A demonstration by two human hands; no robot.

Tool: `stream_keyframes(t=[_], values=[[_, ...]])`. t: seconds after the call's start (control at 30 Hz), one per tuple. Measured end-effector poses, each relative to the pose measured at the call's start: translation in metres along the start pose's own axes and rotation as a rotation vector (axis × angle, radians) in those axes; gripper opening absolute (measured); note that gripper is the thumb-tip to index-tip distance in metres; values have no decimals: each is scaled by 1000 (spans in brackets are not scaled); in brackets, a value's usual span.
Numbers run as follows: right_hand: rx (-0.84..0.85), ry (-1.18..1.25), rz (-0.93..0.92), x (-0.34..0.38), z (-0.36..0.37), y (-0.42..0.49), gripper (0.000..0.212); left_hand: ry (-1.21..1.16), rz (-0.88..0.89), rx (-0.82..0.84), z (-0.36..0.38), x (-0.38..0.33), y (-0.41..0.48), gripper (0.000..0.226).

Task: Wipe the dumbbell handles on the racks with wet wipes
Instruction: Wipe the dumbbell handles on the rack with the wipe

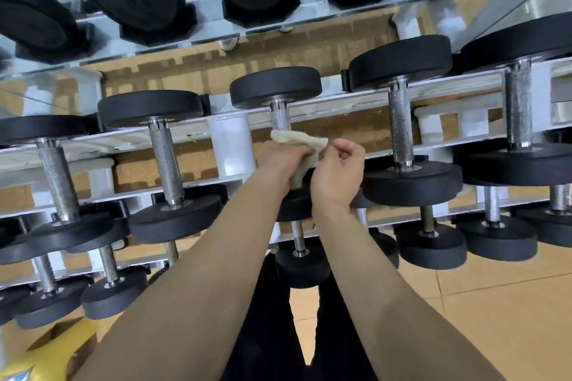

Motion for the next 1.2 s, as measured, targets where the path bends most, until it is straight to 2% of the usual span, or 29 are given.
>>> stream_keyframes(t=[0.13,0.37,0.5,0.53,0.63,0.67,0.77,0.83,0.9,1.0,1.13,1.2], values=[[-84,-112,-79,6,3,1,14,-130,-56,84,4,-1,9,37],[-87,-183,-97,9,5,1,19,-325,-174,483,16,-9,18,23],[-118,-192,-92,8,4,2,21,-443,-201,443,17,-12,23,25],[-123,-197,-88,8,4,3,21,-432,-186,426,16,-13,23,32],[-131,-222,-90,7,6,4,19,-288,-114,343,4,-5,17,75],[-133,-226,-96,7,5,3,19,-208,-69,302,-3,-3,16,77],[-126,-230,-100,9,6,2,20,81,85,196,-23,-4,14,70],[-116,-235,-96,9,6,2,20,218,188,107,-34,-14,11,70],[-112,-242,-95,9,7,2,20,312,272,87,-38,-22,9,61],[-104,-250,-98,10,8,2,20,301,299,161,-35,-25,6,48],[-97,-261,-96,10,9,3,19,156,222,225,-24,-25,11,31],[-96,-266,-101,10,9,3,17,49,152,280,-13,-20,12,33]])
Point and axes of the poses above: each hand's wrist, its own y-axis towards the middle knuckle, its own z-axis out of the palm, x = y × z, the point moved 8 cm from there along y, towards the middle knuckle, and after that the axes turned 12 degrees about -y, right-handed, at the moved point
